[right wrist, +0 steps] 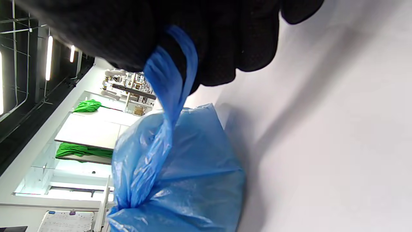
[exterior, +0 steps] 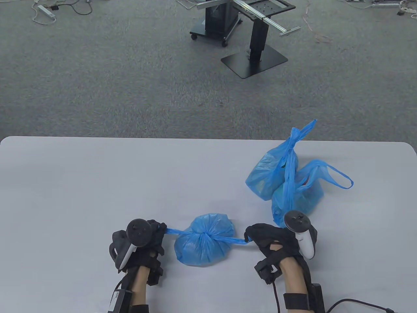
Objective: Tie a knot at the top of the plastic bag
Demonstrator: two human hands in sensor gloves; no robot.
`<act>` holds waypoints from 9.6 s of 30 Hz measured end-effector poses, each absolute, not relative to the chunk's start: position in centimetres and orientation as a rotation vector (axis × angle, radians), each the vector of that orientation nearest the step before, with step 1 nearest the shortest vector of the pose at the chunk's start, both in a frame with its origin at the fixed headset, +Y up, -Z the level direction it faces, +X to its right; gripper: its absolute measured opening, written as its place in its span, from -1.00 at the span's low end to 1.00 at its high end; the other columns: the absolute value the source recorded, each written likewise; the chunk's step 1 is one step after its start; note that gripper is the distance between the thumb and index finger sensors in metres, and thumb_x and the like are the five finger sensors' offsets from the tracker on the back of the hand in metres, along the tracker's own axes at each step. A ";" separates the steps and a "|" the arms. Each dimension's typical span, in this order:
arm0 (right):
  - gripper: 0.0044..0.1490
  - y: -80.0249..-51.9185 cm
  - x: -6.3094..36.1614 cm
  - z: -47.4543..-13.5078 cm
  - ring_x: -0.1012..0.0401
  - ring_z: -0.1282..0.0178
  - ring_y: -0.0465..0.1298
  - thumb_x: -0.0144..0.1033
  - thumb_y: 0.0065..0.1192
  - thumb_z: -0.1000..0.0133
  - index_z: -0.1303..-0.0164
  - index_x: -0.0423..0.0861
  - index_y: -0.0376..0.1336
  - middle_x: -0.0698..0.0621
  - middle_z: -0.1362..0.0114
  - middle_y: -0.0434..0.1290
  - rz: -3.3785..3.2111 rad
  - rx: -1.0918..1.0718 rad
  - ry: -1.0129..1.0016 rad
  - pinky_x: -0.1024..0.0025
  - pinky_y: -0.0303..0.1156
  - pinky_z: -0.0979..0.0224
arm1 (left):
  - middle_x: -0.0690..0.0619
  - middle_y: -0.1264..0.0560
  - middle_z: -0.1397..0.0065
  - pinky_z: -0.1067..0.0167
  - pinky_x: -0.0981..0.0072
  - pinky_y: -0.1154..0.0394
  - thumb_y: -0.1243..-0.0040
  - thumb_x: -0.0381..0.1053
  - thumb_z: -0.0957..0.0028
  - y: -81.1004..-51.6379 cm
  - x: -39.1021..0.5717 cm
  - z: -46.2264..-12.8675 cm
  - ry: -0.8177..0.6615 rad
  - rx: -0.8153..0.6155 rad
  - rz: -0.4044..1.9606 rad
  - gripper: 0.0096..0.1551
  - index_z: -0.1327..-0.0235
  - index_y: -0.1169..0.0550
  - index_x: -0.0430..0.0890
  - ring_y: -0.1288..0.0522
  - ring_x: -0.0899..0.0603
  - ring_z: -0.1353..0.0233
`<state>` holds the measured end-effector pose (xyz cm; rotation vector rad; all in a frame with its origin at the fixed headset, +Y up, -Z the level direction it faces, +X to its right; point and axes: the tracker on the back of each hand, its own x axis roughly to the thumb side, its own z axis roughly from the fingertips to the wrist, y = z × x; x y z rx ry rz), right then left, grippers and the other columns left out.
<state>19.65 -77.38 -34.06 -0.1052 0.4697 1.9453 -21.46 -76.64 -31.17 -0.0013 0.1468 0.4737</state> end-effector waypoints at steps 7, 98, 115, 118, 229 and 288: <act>-0.34 -76.6 19.4 -33.8 -0.14 -0.51 0.30 0.13 0.33 -0.03 -0.10 -0.13 0.49 -0.05 -0.46 0.40 1.893 -0.048 0.411 -0.26 0.03 -0.64 | 0.06 -0.49 -0.54 -0.43 -0.22 -0.39 -0.20 0.33 -0.07 -76.0 -21.6 -30.9 0.132 0.032 0.617 -0.35 -0.32 -0.64 0.02 -0.53 -0.23 -0.51; -0.21 -75.1 14.1 -33.1 -0.13 -0.60 0.20 0.15 0.19 -0.07 -0.47 0.02 0.25 -0.04 -0.60 0.27 2.388 0.019 0.250 -0.24 -0.05 -0.70 | 0.15 -0.67 -0.21 -0.41 -0.08 -0.47 -0.40 0.18 -0.06 -71.2 -27.4 -48.8 0.446 0.190 0.196 -0.39 -0.38 -0.59 0.07 -0.67 -0.07 -0.29; -0.22 -75.0 13.7 -32.8 -0.13 -0.60 0.21 0.16 0.18 -0.07 -0.47 0.02 0.26 -0.03 -0.60 0.28 2.415 0.034 0.253 -0.24 -0.04 -0.69 | 0.13 -0.59 -0.40 -0.43 -0.15 -0.42 -0.32 0.35 -0.01 -70.8 -26.7 -47.7 0.434 0.218 0.273 -0.24 -0.47 -0.52 0.09 -0.60 -0.15 -0.42; -0.21 -74.7 13.3 -32.7 -0.12 -0.60 0.21 0.16 0.18 -0.06 -0.47 0.02 0.26 -0.04 -0.60 0.28 2.418 0.056 0.231 -0.24 -0.04 -0.69 | 0.12 -0.57 -0.44 -0.44 -0.16 -0.41 -0.28 0.36 -0.03 -69.0 -27.5 -45.9 0.429 0.236 0.287 -0.25 -0.48 -0.51 0.11 -0.59 -0.16 -0.45; -0.19 -77.2 27.9 -38.6 0.04 -0.82 -0.26 0.16 0.00 -0.21 -0.65 0.26 -0.14 0.17 -0.81 -0.24 1.991 -0.839 -0.090 -0.14 -0.33 -0.79 | 0.13 -0.31 -0.67 -0.52 -0.21 -0.31 -0.18 0.37 -0.07 -74.4 -16.3 -27.2 0.008 0.006 0.225 -0.17 -0.62 -0.32 0.14 -0.37 -0.21 -0.65; -0.43 -66.1 28.2 -34.1 -0.01 -0.43 0.44 -0.03 0.08 -0.16 -0.34 0.01 0.30 0.00 -0.39 0.48 1.402 -0.157 -0.541 -0.07 0.20 -0.63 | 0.12 -0.34 -0.65 -0.50 -0.21 -0.32 -0.16 0.38 -0.07 -74.6 -16.3 -27.0 0.009 -0.028 0.252 -0.18 -0.61 -0.34 0.13 -0.40 -0.21 -0.63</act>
